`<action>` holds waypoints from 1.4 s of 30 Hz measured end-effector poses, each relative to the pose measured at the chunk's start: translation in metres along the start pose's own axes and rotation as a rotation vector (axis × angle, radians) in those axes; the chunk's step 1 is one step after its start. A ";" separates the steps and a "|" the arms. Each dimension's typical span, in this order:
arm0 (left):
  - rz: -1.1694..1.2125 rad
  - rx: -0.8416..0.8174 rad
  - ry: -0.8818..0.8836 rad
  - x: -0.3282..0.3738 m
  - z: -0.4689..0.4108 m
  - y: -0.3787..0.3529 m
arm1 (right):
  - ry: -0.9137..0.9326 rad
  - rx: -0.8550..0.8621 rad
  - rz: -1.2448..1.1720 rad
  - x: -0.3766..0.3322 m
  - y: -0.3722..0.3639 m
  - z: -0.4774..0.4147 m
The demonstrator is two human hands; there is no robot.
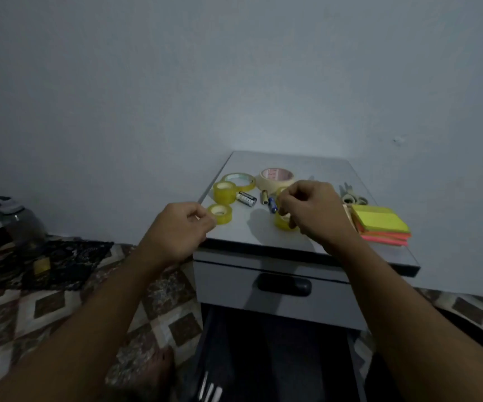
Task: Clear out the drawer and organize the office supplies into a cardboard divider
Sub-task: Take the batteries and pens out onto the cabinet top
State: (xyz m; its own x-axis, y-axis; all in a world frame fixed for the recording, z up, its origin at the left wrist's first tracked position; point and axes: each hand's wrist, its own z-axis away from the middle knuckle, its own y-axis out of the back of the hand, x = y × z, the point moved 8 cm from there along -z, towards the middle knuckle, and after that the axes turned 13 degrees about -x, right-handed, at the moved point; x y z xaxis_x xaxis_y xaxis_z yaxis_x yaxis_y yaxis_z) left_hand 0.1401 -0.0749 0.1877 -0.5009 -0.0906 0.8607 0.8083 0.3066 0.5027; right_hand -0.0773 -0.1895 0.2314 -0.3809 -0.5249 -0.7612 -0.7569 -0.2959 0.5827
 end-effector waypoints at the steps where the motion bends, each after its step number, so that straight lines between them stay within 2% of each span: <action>1: 0.001 -0.024 0.014 -0.006 0.007 -0.007 | -0.014 -0.002 -0.035 0.008 -0.002 0.014; 6: -0.034 -0.118 0.064 -0.048 0.042 -0.054 | -0.150 -0.079 -0.073 0.075 -0.039 0.082; 10: -0.137 -0.343 0.247 -0.100 0.066 -0.119 | -0.370 -0.377 0.016 0.154 -0.102 0.137; 15: -0.448 -0.638 0.502 -0.177 0.096 -0.188 | -0.683 -0.587 0.103 0.236 -0.160 0.229; 18: -0.574 -0.702 0.578 -0.206 0.108 -0.207 | -0.811 -0.669 0.171 0.260 -0.181 0.262; 24: -0.828 -0.767 0.575 -0.231 0.116 -0.233 | -0.823 -0.696 0.202 0.258 -0.205 0.266; 29: -0.973 -0.695 0.535 -0.234 0.115 -0.236 | -0.763 -0.640 0.133 0.257 -0.220 0.261; 37: -0.967 -0.629 0.526 -0.240 0.114 -0.242 | -0.775 -0.577 0.094 0.259 -0.223 0.259; 42: -0.852 -0.613 0.468 -0.244 0.108 -0.238 | -0.744 -0.558 0.121 0.259 -0.218 0.257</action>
State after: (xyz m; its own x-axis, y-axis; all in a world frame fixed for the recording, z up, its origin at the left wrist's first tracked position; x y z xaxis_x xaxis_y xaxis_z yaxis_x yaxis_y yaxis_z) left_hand 0.0361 -0.0231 -0.1504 -0.8971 -0.4296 0.1030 0.3407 -0.5244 0.7803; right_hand -0.1474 -0.0554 -0.1656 -0.8280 0.0114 -0.5606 -0.3991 -0.7143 0.5749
